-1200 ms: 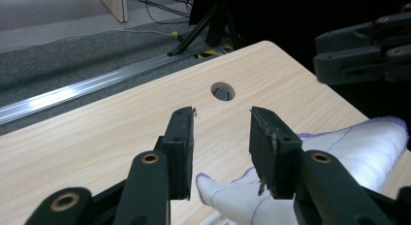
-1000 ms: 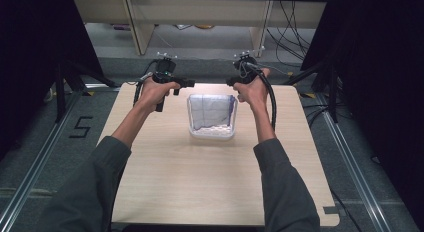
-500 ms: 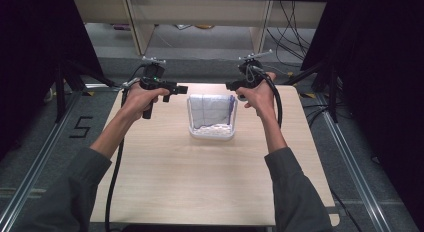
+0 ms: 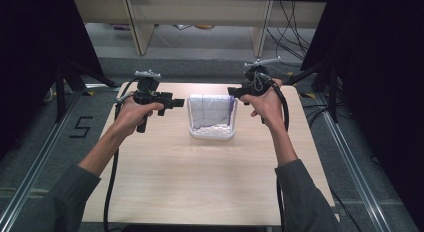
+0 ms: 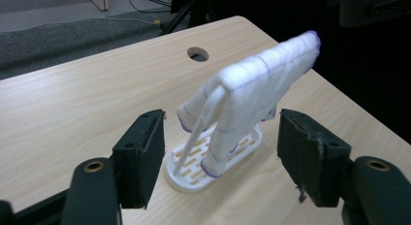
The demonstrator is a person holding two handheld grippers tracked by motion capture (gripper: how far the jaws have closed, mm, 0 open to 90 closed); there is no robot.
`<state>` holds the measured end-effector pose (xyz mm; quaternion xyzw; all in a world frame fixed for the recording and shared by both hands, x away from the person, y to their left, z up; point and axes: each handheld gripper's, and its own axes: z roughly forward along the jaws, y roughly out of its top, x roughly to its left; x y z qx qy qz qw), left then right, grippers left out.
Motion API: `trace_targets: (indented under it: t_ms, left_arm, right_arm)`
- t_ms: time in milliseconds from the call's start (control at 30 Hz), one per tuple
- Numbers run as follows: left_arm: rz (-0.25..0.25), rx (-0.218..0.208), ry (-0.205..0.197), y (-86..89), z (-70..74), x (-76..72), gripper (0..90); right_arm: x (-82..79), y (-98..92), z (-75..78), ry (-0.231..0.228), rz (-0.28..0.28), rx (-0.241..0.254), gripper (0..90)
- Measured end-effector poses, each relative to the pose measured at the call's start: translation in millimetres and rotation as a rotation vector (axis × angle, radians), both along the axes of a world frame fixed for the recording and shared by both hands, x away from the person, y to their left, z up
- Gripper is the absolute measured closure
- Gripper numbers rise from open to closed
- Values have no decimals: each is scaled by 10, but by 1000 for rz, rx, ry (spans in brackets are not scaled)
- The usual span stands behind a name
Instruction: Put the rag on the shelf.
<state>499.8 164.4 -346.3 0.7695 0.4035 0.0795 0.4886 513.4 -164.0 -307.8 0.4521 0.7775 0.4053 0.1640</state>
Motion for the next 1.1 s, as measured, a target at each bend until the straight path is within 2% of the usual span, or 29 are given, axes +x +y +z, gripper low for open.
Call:
trace_targets:
  t_ms: [300,367,467,500,600,700,733,867,1033,1100]
  left_arm:
    - [-45,-18,-3,29,-122,-301,286]
    - [-54,-14,-5,47,-147,-373,280]
    - [-51,-18,-22,88,-190,-479,276]
    - [-51,-22,-20,97,-205,-508,272]
    - [-62,-28,-24,113,-258,-588,267]
    - [-68,-20,-31,120,-303,-644,264]
    - [-70,-17,-31,123,-321,-662,263]
    - [-72,-12,-35,134,-367,-707,260]
    - [-77,-18,-35,152,-457,-769,248]
    - [-79,-10,-30,161,-492,-796,246]
  right_arm:
    - [-188,-51,-41,-35,29,10,381]
    - [-242,-38,-59,-31,28,33,377]
    - [-326,-48,-79,-42,34,11,364]
    - [-360,-46,-95,-49,41,29,364]
    - [-431,-34,-133,-54,55,41,363]
    - [-487,-22,-181,-43,56,37,361]
    - [-495,-27,-198,-46,61,22,356]
    - [-563,-29,-267,-24,47,48,354]
    - [-648,-30,-365,-32,61,71,347]
    - [-677,-33,-400,-39,71,64,344]
